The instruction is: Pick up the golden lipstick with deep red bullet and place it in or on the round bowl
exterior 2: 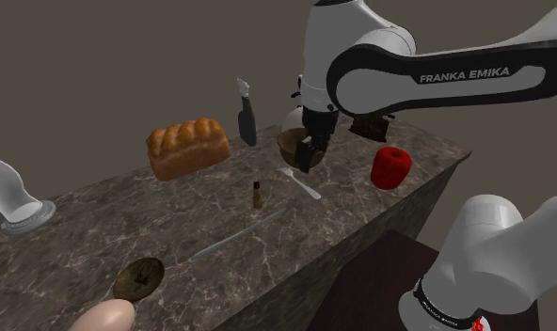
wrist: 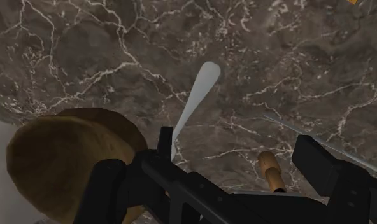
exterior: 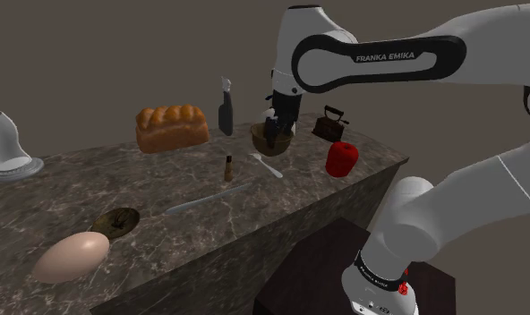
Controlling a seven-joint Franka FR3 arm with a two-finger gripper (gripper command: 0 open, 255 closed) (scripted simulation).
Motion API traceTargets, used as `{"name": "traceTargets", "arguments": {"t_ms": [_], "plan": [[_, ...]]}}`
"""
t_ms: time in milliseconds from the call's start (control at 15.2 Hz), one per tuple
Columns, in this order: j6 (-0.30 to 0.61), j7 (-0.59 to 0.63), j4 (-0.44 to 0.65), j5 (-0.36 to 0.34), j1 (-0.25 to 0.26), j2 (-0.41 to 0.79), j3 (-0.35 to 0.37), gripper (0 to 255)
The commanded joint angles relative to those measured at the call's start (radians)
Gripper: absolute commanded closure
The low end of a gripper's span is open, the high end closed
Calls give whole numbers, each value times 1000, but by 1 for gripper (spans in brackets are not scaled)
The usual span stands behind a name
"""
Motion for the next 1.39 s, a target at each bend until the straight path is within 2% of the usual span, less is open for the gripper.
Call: {"name": "traceTargets", "arguments": {"t_ms": [0, 594, 1122, 1320], "plan": [[68, -22, 14, 12, 18, 53, 2, 0], [309, -129, 124, 73, 98, 291, 21, 0], [417, -128, 78, 70, 97, 350, 24, 0], [417, -128, 78, 70, 97, 350, 24, 0]]}}
